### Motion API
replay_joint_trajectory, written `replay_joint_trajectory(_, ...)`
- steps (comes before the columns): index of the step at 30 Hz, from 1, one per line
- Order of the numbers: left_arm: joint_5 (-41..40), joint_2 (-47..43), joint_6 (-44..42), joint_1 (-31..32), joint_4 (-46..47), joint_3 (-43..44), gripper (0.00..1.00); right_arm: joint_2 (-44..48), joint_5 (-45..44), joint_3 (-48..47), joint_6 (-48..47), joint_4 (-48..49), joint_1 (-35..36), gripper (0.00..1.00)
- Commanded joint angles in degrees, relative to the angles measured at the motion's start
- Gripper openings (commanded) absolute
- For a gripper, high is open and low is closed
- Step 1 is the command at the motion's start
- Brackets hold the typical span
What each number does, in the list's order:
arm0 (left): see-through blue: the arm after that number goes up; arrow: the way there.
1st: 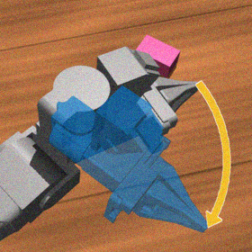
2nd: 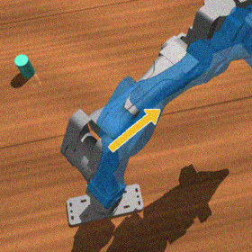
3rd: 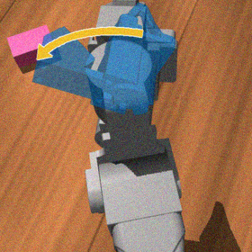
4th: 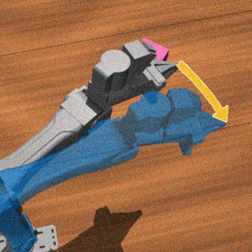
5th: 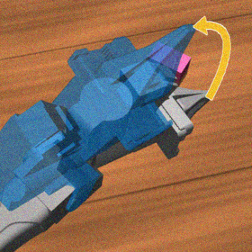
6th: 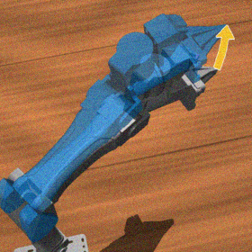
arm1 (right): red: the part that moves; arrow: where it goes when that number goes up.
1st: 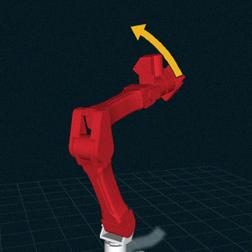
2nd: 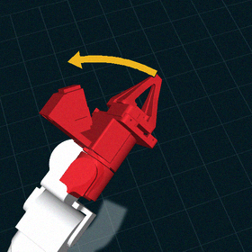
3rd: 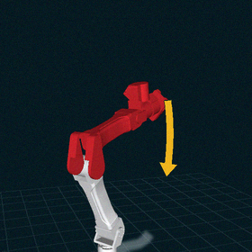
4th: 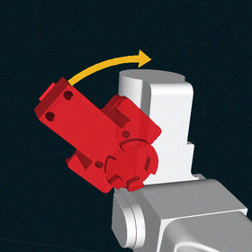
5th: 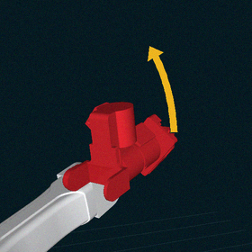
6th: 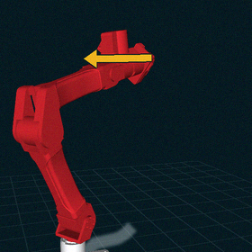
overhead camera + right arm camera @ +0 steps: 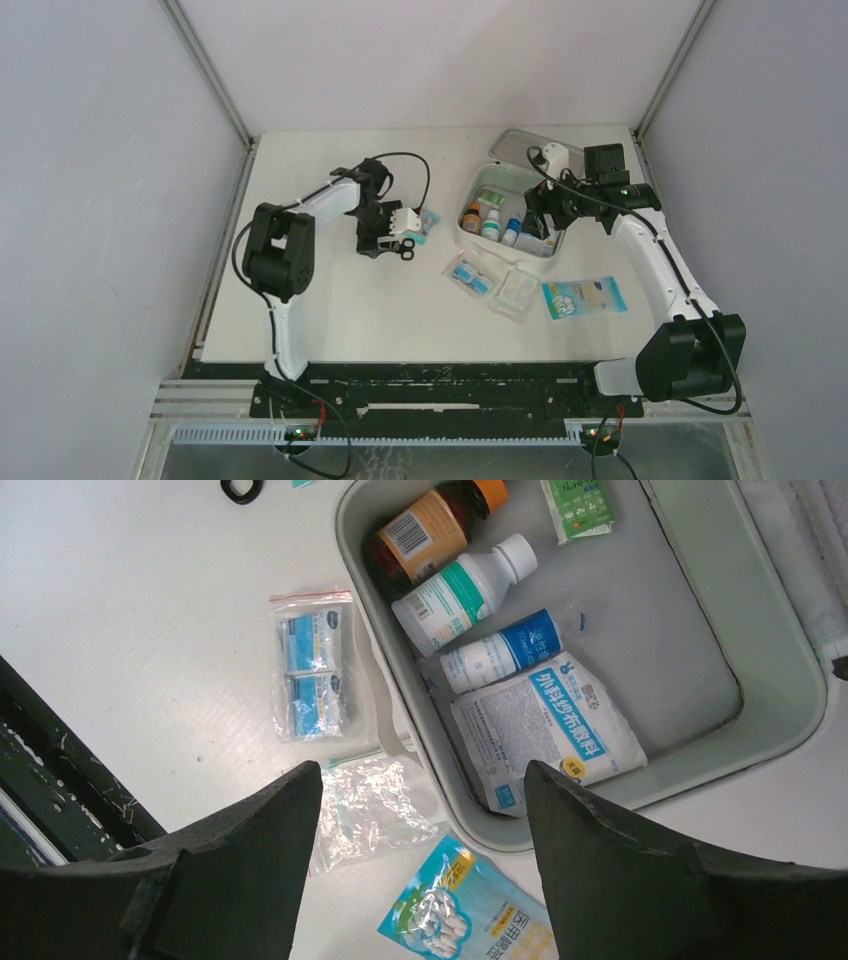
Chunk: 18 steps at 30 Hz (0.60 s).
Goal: Organize the medicine kit
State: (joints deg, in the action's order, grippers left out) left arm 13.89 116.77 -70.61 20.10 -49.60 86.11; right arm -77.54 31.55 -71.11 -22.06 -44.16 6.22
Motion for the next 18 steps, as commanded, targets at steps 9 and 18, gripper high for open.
replay_joint_trajectory(9,-2.47,5.36,-1.9,2.24,-8.49,8.11,0.73,1.34,2.26,0.1,-0.53,0.96,-0.2,0.73)
replay_joint_trajectory(18,-5.15,7.51,-0.97,3.23,-10.68,9.56,0.57,1.17,2.44,0.1,-0.61,0.84,-0.31,0.72)
